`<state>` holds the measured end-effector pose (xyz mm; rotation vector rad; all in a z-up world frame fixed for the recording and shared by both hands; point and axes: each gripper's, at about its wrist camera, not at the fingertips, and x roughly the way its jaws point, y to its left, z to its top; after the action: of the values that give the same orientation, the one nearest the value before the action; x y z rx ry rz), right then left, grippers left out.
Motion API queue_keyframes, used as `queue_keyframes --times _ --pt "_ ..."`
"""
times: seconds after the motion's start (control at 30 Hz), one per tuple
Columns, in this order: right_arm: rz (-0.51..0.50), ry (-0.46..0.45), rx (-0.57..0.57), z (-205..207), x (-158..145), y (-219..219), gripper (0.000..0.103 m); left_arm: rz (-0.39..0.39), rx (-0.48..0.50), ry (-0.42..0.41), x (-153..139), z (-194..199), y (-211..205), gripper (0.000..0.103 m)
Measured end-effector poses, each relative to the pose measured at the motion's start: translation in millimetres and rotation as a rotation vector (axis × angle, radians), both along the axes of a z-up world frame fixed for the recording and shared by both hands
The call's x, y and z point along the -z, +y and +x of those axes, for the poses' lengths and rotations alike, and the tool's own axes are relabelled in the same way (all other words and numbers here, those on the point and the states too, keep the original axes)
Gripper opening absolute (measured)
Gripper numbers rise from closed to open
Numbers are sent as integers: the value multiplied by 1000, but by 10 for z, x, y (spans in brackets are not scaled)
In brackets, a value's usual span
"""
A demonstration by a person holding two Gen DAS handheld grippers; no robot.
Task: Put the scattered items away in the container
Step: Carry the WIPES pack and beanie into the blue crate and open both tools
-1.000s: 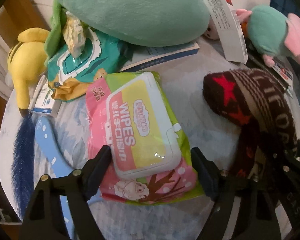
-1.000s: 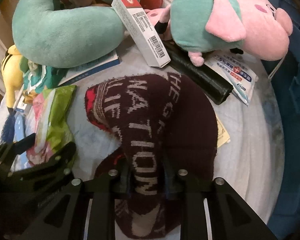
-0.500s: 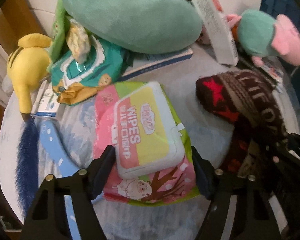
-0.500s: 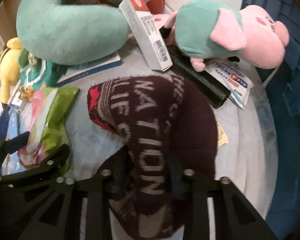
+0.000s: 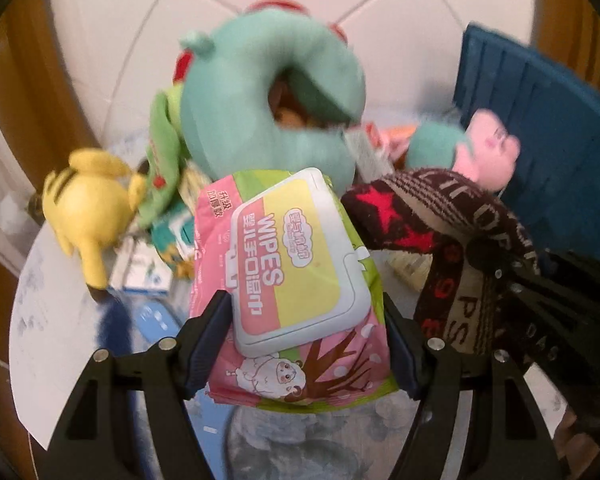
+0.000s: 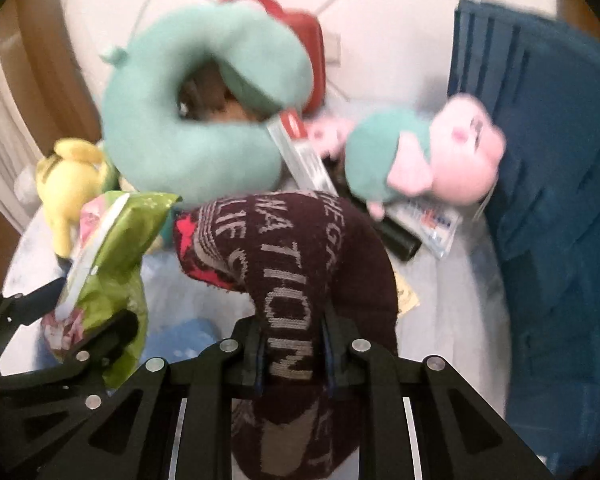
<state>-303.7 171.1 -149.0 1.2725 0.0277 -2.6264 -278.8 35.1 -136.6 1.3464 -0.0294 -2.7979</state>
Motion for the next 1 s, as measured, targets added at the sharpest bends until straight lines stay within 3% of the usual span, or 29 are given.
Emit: queue_keyframes --times 0.23,0.5,0.73,0.87,1.0 --pt "-37 159 62 252 -897 123 20 48 98 141 -690 187 -18 71" --pt "-50 307 194 647 -1721 708 20 83 203 235 -1228 317 265 71" --pt "-34 388 263 894 -2167 1495 20 95 285 252 -1557 264 985 71" --pt "0 406 258 934 -2376 2203 20 96 320 264 -1807 142 1621 71" --pt "33 390 247 833 -2533 2983 20 118 348 223 -2041 -41 2360 71"
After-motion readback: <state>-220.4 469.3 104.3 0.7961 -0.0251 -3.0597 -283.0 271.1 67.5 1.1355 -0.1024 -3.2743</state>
